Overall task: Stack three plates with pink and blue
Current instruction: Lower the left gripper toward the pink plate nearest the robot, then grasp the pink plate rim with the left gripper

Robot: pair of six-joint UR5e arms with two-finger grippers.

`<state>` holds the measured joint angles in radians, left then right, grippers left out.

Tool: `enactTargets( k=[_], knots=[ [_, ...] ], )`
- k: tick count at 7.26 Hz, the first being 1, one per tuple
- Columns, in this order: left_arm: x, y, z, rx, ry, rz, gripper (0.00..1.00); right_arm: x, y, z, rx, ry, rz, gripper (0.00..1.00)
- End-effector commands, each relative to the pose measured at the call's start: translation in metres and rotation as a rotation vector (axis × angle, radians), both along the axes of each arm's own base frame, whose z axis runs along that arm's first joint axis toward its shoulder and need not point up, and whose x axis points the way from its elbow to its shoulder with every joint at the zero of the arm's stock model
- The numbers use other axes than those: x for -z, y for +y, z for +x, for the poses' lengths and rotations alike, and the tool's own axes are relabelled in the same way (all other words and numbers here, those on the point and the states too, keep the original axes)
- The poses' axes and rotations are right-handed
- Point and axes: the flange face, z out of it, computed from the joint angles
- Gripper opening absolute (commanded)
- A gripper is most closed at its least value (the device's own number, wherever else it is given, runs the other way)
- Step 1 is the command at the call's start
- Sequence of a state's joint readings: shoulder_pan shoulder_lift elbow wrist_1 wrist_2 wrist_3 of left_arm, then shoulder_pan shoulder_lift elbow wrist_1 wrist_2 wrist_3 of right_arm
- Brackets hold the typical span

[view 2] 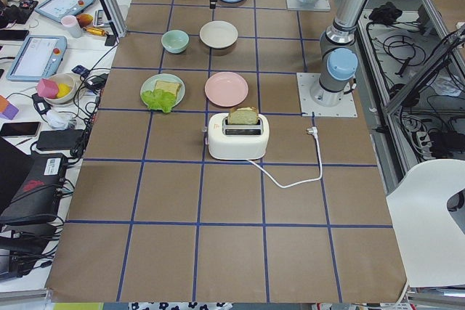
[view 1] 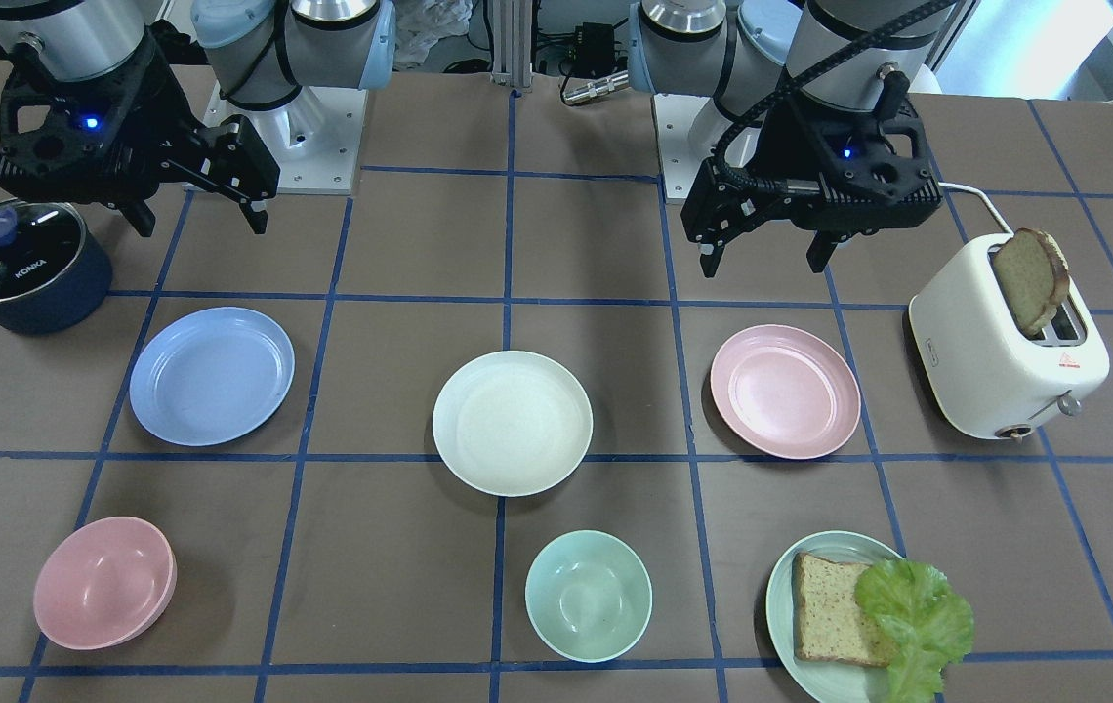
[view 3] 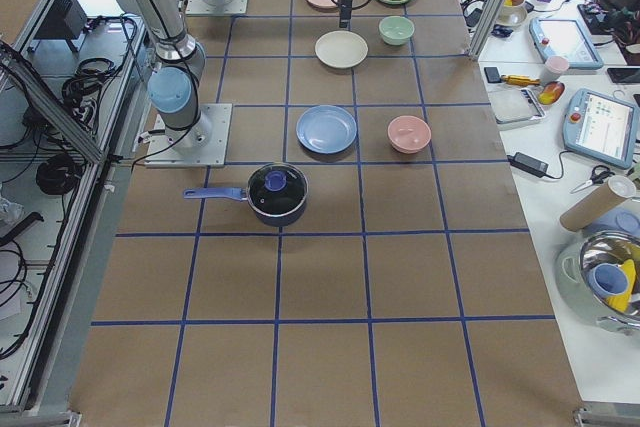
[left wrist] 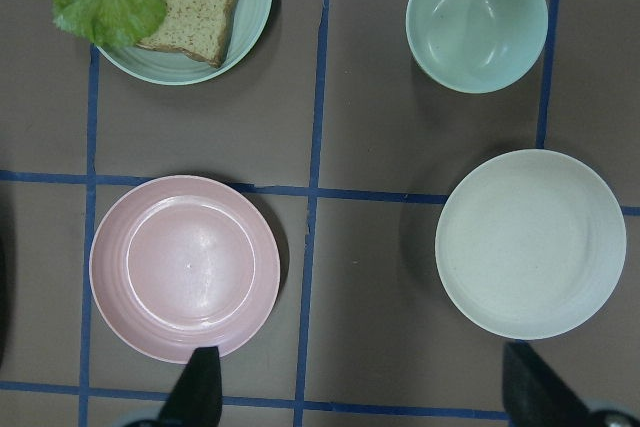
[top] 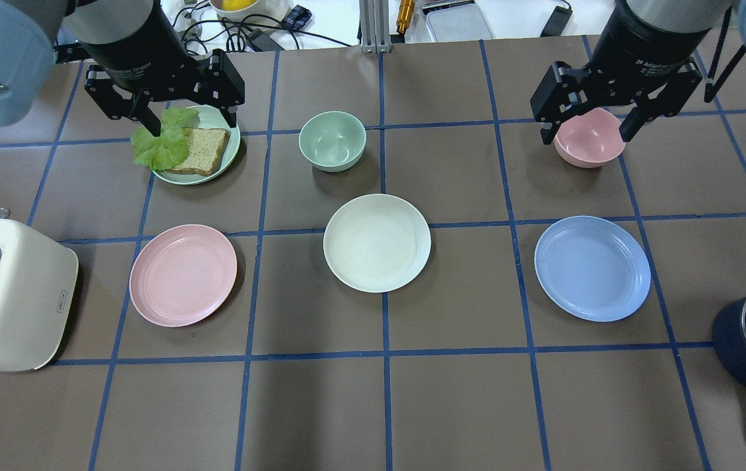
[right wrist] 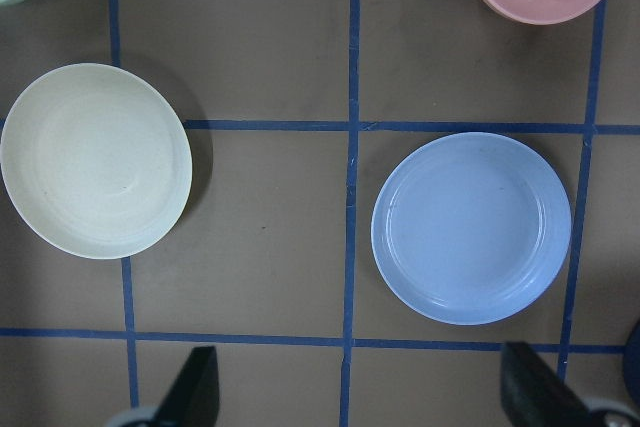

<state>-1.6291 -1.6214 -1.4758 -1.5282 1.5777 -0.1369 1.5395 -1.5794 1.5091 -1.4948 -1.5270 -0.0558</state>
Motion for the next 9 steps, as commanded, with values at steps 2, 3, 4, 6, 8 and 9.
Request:
enactTargets(
  k=[2,3,4,6,8,9],
  knots=[
    [0.086,0.002,0.013,-0.028,-0.003,0.157,1.00,0.005,-0.011,-0.008,-0.069,0.004,-0.005,1.00],
    [0.129,0.002,0.036,-0.061,0.001,0.222,1.00,0.009,-0.018,-0.030,-0.081,0.001,0.004,1.00],
    [0.171,0.007,0.044,-0.033,-0.006,0.227,1.00,0.012,-0.024,-0.064,-0.095,-0.008,0.006,1.00],
    [0.253,0.032,0.043,-0.025,-0.010,0.181,1.00,0.029,-0.035,-0.127,-0.115,-0.032,0.027,1.00],
    [0.305,0.046,0.043,-0.013,-0.009,0.189,1.00,0.067,-0.042,-0.164,-0.117,-0.069,0.088,0.93],
    [0.316,0.045,0.044,0.057,-0.014,0.211,1.00,0.090,-0.036,-0.175,-0.130,-0.086,0.117,0.89]
  ],
)
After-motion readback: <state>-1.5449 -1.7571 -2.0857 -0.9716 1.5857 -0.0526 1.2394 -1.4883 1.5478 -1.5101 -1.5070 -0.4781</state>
